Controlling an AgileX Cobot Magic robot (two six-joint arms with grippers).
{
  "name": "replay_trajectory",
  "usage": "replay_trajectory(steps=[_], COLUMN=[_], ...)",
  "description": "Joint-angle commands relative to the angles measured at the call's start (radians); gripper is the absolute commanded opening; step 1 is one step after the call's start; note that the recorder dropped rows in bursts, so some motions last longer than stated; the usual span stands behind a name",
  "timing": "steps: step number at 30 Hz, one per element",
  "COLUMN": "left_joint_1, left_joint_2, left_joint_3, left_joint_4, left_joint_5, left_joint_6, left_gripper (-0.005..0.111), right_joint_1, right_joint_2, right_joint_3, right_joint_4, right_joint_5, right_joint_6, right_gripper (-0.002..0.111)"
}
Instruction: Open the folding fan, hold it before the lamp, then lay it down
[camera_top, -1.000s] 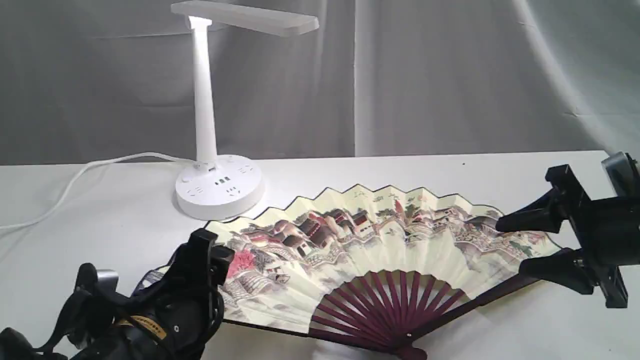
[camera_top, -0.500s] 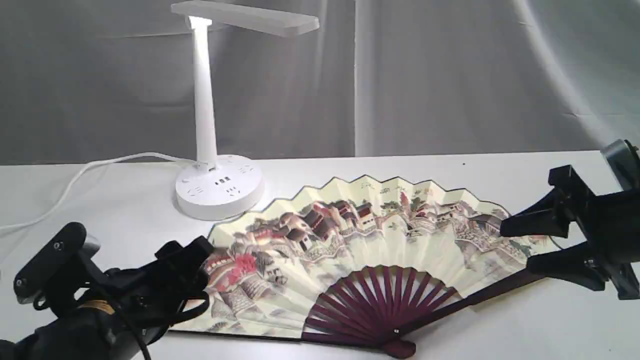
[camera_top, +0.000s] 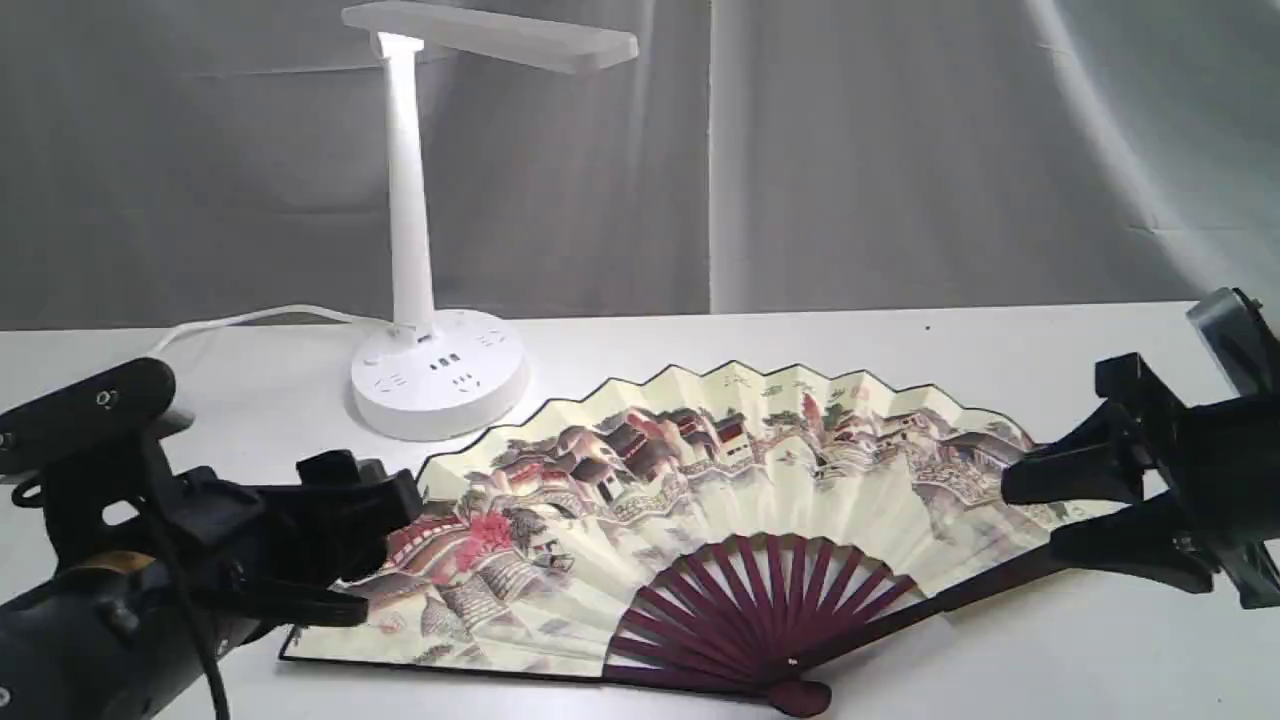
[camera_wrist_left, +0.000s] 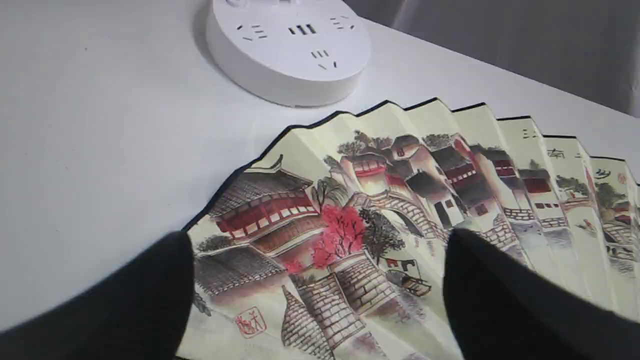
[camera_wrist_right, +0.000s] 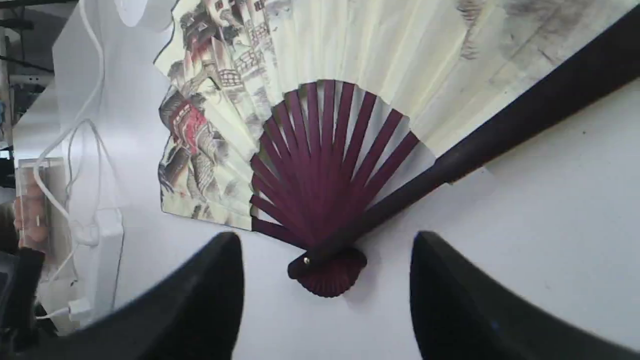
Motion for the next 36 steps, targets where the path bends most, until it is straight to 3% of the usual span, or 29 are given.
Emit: replay_trajectory(steps=[1,6,10,16,20,27,32,36], left_joint_1=[0.001,0.001,0.011,0.17,0.316,0.547,0.643,0.674], left_joint_2=[-0.034,-0.042,-0.042,-0.042,-0.042,-0.042,-0.042,-0.042], left_joint_3=[-0.005,-0.005,-0.027,-0.085,-0.109,-0.171,-0.249,-0.311], left_joint_4=[-0.084,-0.114,-0.114,-0.103,0.049,0.347,0.711,0.922], left_joint_5=[0.037,0.174,0.274,0.597,0.819,1.038,1.155,1.242], left_joint_6=[0.034,0.039,0.153,0.215,0.213,0.057,-0.213,-0.359], left_gripper=[0.067,0.054,0.044,0.018,0.0,0.0,0.0,0.0], right_joint_1=[0.035,0.107,0.13,0.13,0.132,0.226,0.277,0.289], right_joint_2=[-0.036,-0.097,-0.129,-0.153,-0.163,-0.165,-0.165,-0.165], right_joint_3=[-0.002,-0.005,-0.005,-0.005,-0.005,-0.005,-0.015,-0.094], right_joint_4=[-0.059,-0.151,-0.254,-0.332,-0.362,-0.513,-0.695,-0.925], right_joint_5=[-0.024,-0.107,-0.151,-0.164,-0.172,-0.246,-0.289,-0.229], right_joint_6=[-0.017,-0.01,0.064,0.111,0.119,0.173,0.329,0.562], right_gripper=[0.049,0.044,0.04,0.033,0.026,0.01,0.01,0.01])
